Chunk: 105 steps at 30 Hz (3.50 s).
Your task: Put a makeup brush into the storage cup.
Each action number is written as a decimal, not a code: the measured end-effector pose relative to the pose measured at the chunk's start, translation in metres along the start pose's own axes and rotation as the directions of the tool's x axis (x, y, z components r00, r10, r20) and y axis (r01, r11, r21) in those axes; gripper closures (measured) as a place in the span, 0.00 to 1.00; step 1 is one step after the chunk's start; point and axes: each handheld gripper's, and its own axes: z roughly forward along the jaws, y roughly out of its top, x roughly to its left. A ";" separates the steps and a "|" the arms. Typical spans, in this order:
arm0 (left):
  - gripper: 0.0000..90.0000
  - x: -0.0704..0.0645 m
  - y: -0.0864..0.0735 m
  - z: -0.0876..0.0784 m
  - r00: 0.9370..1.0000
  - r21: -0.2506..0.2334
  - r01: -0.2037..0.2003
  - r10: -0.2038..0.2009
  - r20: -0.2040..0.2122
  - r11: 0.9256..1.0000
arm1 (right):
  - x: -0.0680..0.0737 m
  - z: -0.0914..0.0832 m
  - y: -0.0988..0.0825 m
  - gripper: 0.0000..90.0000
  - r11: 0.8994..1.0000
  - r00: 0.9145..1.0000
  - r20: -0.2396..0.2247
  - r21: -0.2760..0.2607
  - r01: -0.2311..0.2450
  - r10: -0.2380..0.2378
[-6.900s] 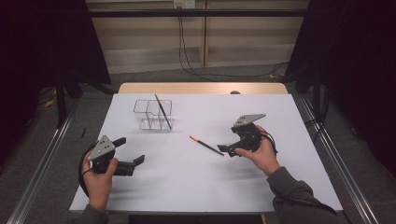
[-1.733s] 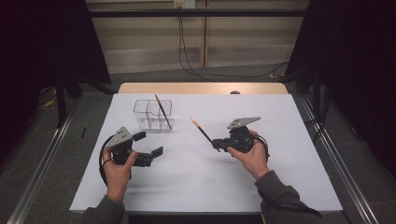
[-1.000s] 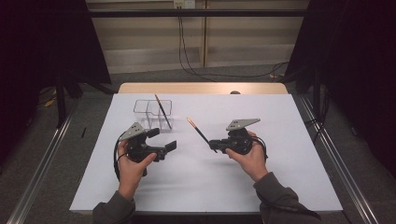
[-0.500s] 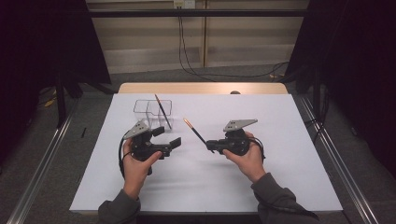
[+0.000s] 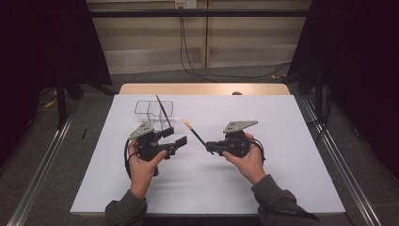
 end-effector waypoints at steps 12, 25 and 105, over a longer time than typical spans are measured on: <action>0.35 -0.003 -0.001 0.006 1.000 -0.015 -0.001 0.001 0.004 1.000 | 0.003 0.002 0.001 0.95 1.000 1.000 -0.005 -0.004 0.004 -0.004; 0.45 -0.005 -0.003 0.008 0.999 -0.014 0.045 -0.045 0.028 0.999 | 0.007 0.005 0.002 0.95 1.000 1.000 -0.022 -0.003 0.015 -0.016; 0.93 -0.009 0.003 0.008 0.985 -0.046 0.122 -0.116 0.126 0.991 | 0.004 0.004 -0.003 0.46 0.998 1.000 -0.017 -0.064 0.009 -0.010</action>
